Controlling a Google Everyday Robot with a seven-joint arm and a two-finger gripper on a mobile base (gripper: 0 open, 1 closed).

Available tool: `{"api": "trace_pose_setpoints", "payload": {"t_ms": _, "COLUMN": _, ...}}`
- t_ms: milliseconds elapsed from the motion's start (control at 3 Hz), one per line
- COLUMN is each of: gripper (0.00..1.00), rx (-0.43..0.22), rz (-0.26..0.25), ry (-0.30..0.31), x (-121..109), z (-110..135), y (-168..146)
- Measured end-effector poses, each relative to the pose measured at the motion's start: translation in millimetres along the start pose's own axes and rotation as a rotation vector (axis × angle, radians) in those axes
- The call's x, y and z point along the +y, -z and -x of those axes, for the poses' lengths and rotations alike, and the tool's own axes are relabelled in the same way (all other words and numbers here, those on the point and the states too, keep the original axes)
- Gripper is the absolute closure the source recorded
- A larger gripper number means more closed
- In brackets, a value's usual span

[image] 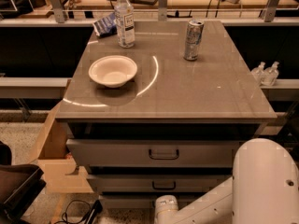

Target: Open bottom drawer

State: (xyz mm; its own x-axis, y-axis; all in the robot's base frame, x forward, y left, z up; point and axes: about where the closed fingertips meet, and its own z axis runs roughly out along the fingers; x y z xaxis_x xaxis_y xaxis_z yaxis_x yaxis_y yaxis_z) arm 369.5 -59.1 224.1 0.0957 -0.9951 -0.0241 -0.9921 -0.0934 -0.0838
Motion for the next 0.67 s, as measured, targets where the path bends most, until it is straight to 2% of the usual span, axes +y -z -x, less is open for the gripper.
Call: {"api": "trace_pose_setpoints", "payload": {"t_ms": 667, "gripper": 0.0, "rx": -0.026, "rz": 0.001, "ry": -0.037, "x": -12.0, "z": -6.0, "y": -16.6}}
